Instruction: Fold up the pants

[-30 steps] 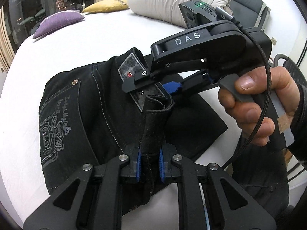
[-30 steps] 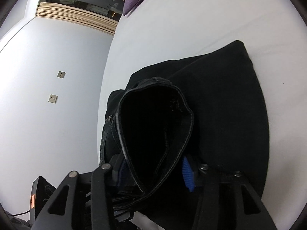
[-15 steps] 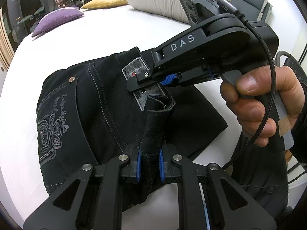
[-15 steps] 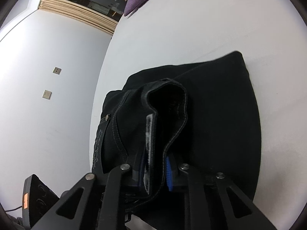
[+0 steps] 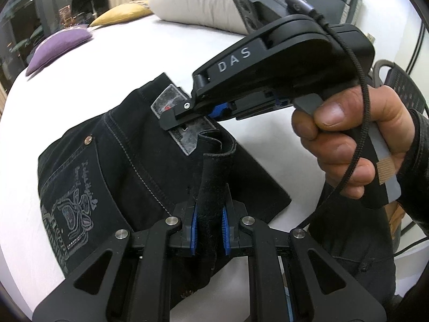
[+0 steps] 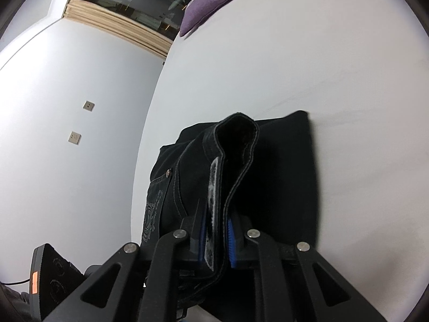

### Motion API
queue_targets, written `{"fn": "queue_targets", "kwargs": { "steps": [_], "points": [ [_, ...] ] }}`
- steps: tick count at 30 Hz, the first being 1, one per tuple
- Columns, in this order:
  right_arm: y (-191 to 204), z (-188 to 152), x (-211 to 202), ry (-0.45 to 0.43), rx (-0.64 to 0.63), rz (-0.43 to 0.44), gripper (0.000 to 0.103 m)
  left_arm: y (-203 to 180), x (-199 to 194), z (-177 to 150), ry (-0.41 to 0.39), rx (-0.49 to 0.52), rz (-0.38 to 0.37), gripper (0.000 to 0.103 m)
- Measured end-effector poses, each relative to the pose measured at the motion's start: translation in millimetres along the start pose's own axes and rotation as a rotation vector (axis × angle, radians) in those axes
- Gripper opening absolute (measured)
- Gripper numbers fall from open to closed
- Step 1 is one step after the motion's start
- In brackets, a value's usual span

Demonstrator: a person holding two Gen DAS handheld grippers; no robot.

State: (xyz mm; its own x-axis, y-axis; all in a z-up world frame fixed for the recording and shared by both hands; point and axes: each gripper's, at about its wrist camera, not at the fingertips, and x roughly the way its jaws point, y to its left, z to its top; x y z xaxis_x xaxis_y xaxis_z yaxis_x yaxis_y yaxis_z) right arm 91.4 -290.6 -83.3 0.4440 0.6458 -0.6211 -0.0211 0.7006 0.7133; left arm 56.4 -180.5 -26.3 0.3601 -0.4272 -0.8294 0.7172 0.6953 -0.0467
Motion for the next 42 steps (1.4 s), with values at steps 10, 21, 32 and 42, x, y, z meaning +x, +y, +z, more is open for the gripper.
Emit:
{"fn": "queue_targets", "kwargs": {
  "steps": [10,21,32,42],
  "points": [
    [-39,-4,-9,-0.008,0.069,0.032,0.014,-15,26,8,0.046,0.063,-0.008,0.013],
    [-69,-17,-11,-0.028,0.188,0.069,0.029,-19,36,8,0.066,0.08,-0.055,0.037],
    [-19,-23,-70,-0.145,0.08,0.113,0.03,87,-30,-7,-0.076,-0.204,-0.124,0.065],
    [-27,-46,7,0.074,0.124,-0.031,0.0,185,10,20,-0.048,-0.347,0.047,0.065]
  ]
}}
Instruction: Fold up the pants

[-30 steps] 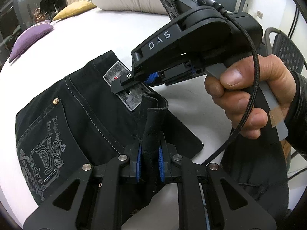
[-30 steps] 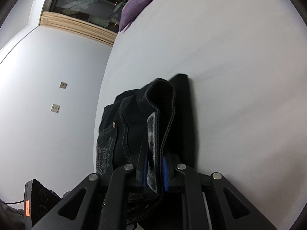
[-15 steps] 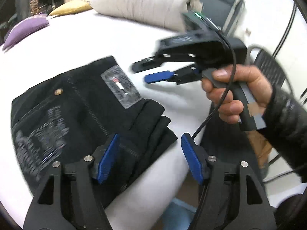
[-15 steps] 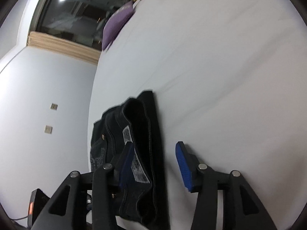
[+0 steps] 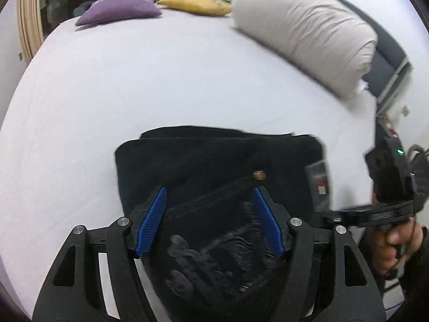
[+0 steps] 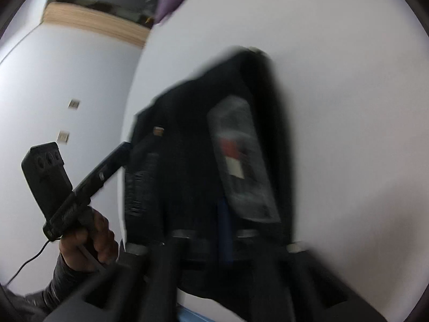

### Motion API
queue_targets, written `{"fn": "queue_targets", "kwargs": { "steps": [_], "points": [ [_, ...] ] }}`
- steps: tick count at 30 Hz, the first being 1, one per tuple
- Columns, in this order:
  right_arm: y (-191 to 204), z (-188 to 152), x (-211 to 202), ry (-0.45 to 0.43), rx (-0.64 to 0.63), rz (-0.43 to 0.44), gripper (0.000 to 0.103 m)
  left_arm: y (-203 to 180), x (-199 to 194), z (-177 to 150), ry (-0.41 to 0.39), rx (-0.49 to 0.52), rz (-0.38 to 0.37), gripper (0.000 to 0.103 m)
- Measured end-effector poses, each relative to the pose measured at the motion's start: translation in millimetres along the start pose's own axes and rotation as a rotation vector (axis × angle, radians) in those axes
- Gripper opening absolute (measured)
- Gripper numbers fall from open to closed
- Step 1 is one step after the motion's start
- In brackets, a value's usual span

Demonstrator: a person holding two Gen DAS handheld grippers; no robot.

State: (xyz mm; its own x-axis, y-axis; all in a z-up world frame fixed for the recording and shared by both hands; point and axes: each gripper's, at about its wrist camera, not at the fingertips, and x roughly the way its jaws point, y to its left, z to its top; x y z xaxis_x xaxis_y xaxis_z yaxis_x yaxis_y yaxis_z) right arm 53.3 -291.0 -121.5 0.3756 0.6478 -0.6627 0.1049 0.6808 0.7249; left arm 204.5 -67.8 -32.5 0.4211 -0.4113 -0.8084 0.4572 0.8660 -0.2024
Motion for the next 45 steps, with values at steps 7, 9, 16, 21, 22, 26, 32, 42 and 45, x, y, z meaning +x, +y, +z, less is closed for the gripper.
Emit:
{"fn": "queue_targets", "kwargs": {
  "steps": [7,9,16,21,22,26,32,42,45],
  "points": [
    [-8,-16,-13,-0.072,0.066,0.043,0.0,-19,8,-26,0.051,0.106,0.12,0.065],
    [-7,-20,-15,-0.085,0.073,0.04,0.0,-23,5,-35,0.058,0.1,0.115,0.065],
    [-15,-30,-32,-0.119,0.086,0.034,0.0,-20,1,-36,0.071,0.101,0.113,0.065],
    [-12,-46,-33,-0.144,0.097,0.036,0.0,-19,-1,-36,0.068,0.092,0.106,0.065],
    [-14,-46,-34,-0.146,0.097,0.034,0.0,-18,-2,-37,0.066,0.087,0.101,0.065],
    [-16,-52,-42,-0.159,0.091,0.017,0.005,-11,-15,-45,0.055,0.068,0.078,0.065],
    [-5,-52,-65,-0.222,0.037,-0.032,0.062,25,-60,-72,0.001,-0.069,-0.006,0.077],
    [-7,-1,-31,-0.159,0.007,-0.032,0.062,91,-36,-55,0.045,-0.308,-0.139,0.079],
    [-12,7,-13,-0.119,0.031,-0.029,0.06,93,-13,-46,0.102,-0.351,-0.209,0.079]
  ]
}}
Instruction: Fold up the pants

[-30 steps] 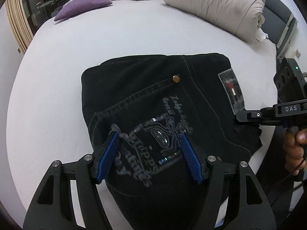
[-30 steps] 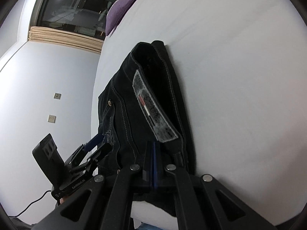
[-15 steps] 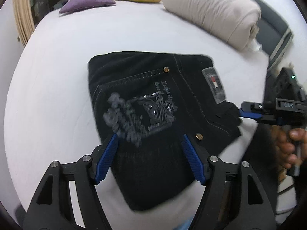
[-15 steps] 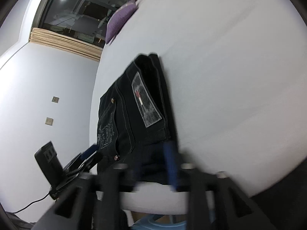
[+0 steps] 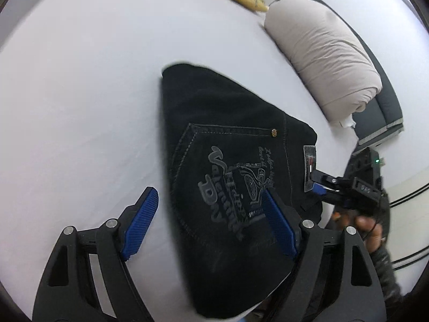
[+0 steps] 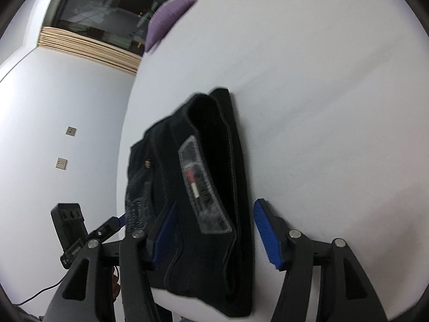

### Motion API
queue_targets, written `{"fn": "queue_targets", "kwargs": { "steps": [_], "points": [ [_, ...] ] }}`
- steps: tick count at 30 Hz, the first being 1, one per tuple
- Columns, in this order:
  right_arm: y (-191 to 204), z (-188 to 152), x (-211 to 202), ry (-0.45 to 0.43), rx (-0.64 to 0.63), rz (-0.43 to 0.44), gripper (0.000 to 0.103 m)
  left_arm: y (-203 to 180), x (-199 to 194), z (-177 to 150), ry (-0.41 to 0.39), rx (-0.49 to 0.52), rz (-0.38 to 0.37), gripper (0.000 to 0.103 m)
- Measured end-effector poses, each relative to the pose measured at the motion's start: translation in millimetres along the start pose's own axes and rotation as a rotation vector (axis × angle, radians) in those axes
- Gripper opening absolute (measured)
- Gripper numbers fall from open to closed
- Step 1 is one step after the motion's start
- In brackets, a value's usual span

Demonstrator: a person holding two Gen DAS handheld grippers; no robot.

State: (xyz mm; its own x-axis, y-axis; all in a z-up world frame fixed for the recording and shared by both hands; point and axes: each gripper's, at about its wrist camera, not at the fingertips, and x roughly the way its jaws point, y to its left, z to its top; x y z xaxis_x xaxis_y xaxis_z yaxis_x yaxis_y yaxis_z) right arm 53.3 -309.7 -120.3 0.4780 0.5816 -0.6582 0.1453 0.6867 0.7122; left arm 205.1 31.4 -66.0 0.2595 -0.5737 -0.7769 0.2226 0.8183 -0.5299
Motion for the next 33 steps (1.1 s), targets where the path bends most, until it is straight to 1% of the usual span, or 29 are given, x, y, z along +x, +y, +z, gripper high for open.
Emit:
{"fn": "queue_targets", "kwargs": {
  "steps": [1,2,4,5,6,7,8,9,11,13,15,16,18,20,22,24,28,31,33],
  "points": [
    [-1,1,3,0.002,0.004,0.012,0.059,2,9,2,0.03,-0.008,0.001,0.079],
    [-2,2,6,0.004,0.01,0.025,0.058,4,11,4,0.045,-0.011,0.004,0.079],
    [-4,6,10,0.002,0.028,0.048,0.056,4,17,6,0.055,-0.003,-0.013,0.077],
    [-6,7,11,0.002,0.037,0.058,0.053,4,18,6,0.057,-0.001,-0.018,0.077],
    [-7,10,14,0.005,0.046,0.065,0.047,3,20,7,0.061,0.001,-0.025,0.066],
    [-8,11,16,0.009,0.05,0.068,0.043,2,21,8,0.07,0.004,-0.022,0.059],
    [-8,13,19,0.017,0.049,0.063,0.038,2,22,9,0.074,0.006,-0.012,0.057],
    [-7,13,21,0.022,0.045,0.056,0.035,2,21,10,0.075,0.007,-0.01,0.052],
    [-1,13,25,0.026,0.022,0.027,0.032,1,19,10,0.072,0.018,-0.004,0.046],
    [5,12,24,0.022,-0.003,-0.01,0.029,-1,15,10,0.057,0.034,-0.005,0.032],
    [18,9,22,0.009,-0.043,-0.059,0.024,-3,10,10,0.045,0.044,-0.007,0.027],
    [25,8,20,0.001,-0.063,-0.082,0.023,-7,8,10,0.041,0.047,-0.008,0.024],
    [43,6,18,-0.015,-0.104,-0.112,0.021,-6,1,10,0.027,0.052,-0.013,0.022],
    [59,8,12,-0.031,-0.139,-0.117,0.02,-6,-7,11,0.013,0.06,-0.016,0.021],
    [74,11,7,-0.044,-0.168,-0.11,0.019,-8,-20,15,-0.007,0.071,-0.022,0.021],
    [93,17,3,-0.053,-0.207,-0.084,0.019,-10,-39,25,-0.046,0.096,-0.008,0.02],
    [127,43,4,-0.07,-0.267,-0.041,0.019,-4,-81,62,-0.131,0.15,0.029,0.02],
    [160,72,15,-0.078,-0.329,-0.017,0.019,3,-101,91,-0.168,0.186,0.068,0.021],
    [174,91,25,-0.08,-0.348,-0.002,0.019,12,-108,111,-0.185,0.198,0.091,0.021]
  ]
}}
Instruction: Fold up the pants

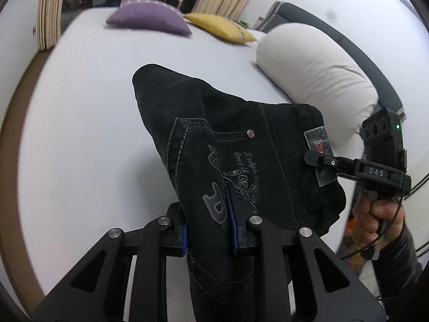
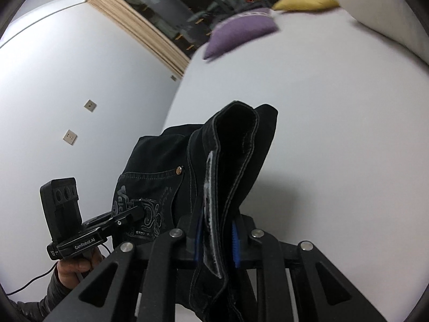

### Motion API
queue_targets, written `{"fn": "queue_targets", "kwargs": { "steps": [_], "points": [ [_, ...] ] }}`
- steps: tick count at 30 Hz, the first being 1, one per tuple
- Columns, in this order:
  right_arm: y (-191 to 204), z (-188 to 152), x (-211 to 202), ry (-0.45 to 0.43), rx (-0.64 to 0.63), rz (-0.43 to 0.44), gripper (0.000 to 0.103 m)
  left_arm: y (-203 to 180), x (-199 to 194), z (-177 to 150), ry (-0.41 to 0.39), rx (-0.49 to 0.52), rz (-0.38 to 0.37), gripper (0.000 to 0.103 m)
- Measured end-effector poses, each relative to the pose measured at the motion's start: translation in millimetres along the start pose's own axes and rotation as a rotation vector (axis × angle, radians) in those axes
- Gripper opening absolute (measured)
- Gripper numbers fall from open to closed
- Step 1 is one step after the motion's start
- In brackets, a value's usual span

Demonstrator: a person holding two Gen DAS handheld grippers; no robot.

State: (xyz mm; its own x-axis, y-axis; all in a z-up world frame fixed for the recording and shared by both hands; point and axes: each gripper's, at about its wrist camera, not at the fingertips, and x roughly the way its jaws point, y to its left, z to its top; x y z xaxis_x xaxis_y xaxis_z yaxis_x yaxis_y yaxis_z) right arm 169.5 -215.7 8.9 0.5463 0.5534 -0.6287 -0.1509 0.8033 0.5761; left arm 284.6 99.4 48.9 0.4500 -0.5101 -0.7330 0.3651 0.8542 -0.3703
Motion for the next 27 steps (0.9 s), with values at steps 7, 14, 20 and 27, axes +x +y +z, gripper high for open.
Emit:
{"fn": "queue_targets", "kwargs": {
  "steps": [7,14,20,27],
  "points": [
    [-24,52,68,0.022,0.057,0.046,0.019,61,32,31,0.016,-0.028,0.037,0.021],
    [-95,36,140,0.086,0.211,0.026,0.037,116,100,11,0.08,-0.136,0.048,0.043],
    [-118,19,124,0.011,0.248,0.18,0.042,135,91,-5,0.006,-0.171,-0.016,0.057],
    [-102,-8,68,-0.079,0.236,-0.013,0.074,103,18,-37,-0.127,-0.047,0.233,0.072]
  ]
}}
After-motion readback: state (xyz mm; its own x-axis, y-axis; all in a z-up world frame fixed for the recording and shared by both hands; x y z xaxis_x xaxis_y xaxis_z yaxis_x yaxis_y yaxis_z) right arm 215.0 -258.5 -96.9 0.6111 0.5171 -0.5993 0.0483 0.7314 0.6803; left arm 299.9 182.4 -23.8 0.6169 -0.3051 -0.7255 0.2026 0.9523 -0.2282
